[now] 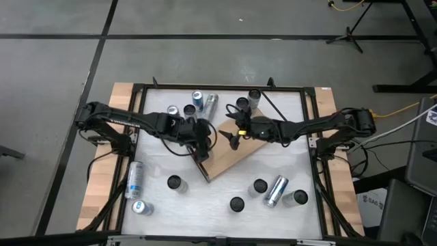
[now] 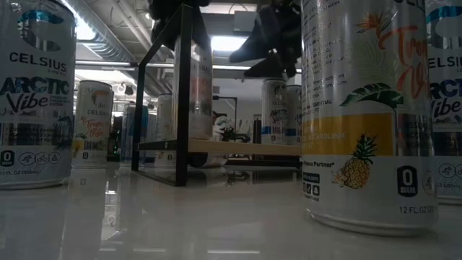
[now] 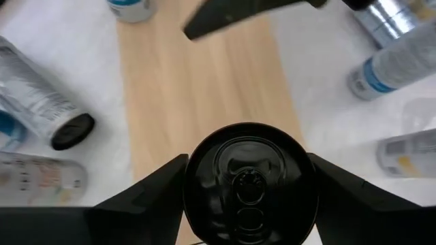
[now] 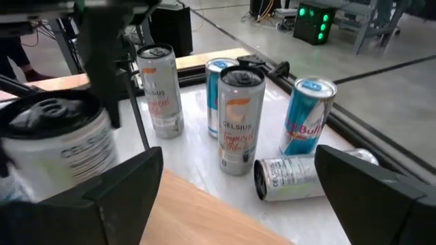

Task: Place canned beverage on shelf
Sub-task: Put the white yellow soda can on the shelf

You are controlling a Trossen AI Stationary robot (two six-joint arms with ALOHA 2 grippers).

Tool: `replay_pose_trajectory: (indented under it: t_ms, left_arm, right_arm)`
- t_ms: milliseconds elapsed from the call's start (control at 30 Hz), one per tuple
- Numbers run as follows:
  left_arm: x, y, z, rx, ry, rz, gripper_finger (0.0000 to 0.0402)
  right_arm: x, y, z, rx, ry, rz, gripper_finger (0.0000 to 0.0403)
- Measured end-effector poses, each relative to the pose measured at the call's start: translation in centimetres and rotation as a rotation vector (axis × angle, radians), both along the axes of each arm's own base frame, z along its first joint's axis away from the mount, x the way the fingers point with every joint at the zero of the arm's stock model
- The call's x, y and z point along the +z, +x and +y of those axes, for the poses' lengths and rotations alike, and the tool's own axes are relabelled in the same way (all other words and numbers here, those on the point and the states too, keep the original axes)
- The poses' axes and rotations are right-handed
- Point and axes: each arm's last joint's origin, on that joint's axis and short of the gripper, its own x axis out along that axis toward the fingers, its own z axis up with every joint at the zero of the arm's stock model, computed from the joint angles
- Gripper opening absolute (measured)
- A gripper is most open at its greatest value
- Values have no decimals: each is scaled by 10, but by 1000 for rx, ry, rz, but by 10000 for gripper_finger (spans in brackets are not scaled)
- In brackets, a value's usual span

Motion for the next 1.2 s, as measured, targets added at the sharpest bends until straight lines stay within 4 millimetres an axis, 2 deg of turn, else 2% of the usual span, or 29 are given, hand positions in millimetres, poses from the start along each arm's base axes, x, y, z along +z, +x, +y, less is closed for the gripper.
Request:
replay_pose_trajectory:
  t_ms: [267,500,800,1200]
  left_arm:
    - [4,3,-22,-38,-31,-76,242]
    - [4,1,-34,-52,-46,-82,242]
    - [4,1,-36,-31,5,-89,242]
    - [-9,11,-38,-35,13,-57,253]
  right_arm:
    - [2,-1,0,5,-17,-2,376]
    - [2,-1,0,5,-17,-4,376]
    - [2,-1,0,5,-17,-5,376]
    - [2,-1,0,4,-17,-6,376]
